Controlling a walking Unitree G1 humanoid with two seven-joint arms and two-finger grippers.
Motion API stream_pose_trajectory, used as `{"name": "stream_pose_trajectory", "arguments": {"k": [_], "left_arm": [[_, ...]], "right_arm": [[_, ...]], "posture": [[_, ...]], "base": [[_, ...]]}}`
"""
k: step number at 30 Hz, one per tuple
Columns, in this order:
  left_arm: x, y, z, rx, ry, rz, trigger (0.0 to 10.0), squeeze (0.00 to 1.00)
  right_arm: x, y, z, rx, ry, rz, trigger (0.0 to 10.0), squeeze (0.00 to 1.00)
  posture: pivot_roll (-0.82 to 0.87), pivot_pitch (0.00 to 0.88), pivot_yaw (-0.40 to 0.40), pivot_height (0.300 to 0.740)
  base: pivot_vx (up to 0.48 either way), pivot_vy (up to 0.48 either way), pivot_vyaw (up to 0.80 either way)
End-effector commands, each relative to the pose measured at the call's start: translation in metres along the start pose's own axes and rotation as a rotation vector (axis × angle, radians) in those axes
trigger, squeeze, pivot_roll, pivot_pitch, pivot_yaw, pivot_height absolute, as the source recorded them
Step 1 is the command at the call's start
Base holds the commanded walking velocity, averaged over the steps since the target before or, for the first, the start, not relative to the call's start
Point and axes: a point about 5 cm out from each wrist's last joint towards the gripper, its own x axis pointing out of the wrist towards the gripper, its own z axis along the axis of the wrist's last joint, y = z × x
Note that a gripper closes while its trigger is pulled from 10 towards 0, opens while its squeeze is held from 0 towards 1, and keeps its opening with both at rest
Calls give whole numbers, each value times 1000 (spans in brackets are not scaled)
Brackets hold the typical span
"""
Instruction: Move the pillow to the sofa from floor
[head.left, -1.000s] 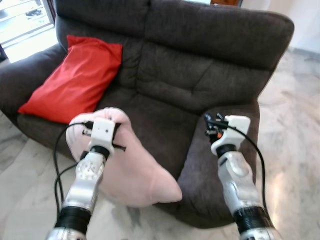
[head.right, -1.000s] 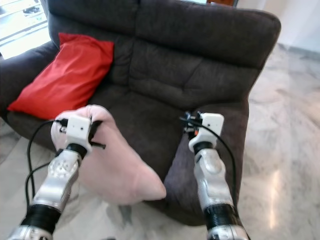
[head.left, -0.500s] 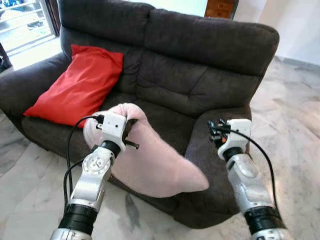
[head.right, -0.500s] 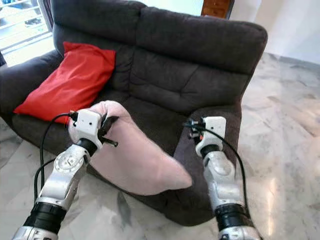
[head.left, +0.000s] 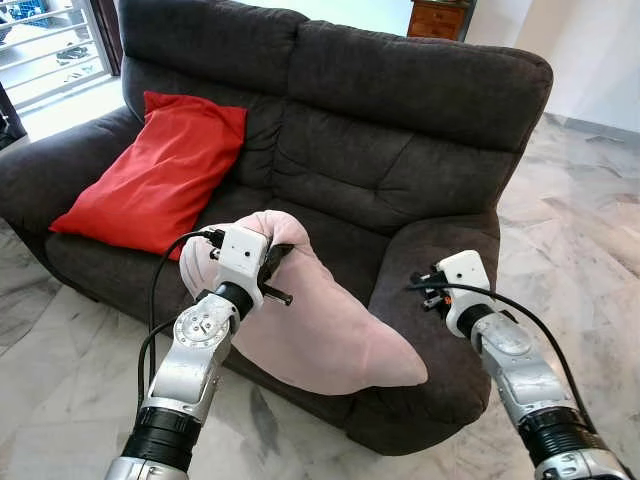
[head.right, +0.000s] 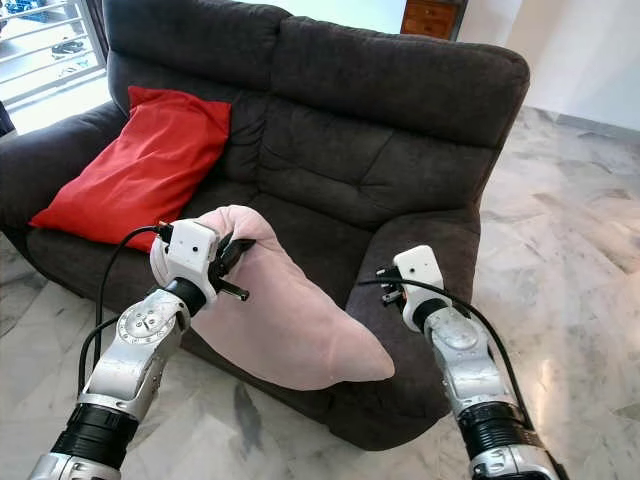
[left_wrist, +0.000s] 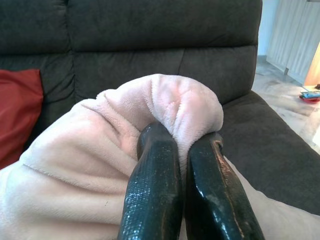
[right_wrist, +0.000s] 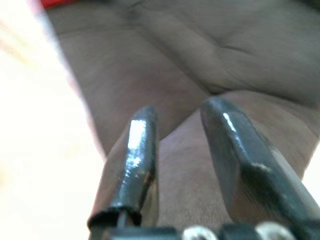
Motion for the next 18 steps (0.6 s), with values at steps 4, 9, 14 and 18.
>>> {"name": "stream_pose_trajectory", "arguments": {"k": [4,9,14,18], "left_arm": [[4,-10,16,7,-58,-61,10000,0],[4,-12,16,3,-49,-81,10000,0],[4,-12,16,2,-48,-79,10000,0],[3,-13,15,0,-45,-80,10000,0]], "right_arm": [[-3,4,-8,-113,59,106,10000,0],[-7,12,-29,-133,145,182,10000,0],[-11,20,-50,-84,227,221,10000,1000],[-15,26,-63,-64,256,223,10000,1000]], "posture": [[70,0,-64,740],[69,0,-65,740],[70,0,-66,740],[73,0,-69,740]], "base": [[0,0,0],[0,0,0],[0,0,0],[0,0,0]]}}
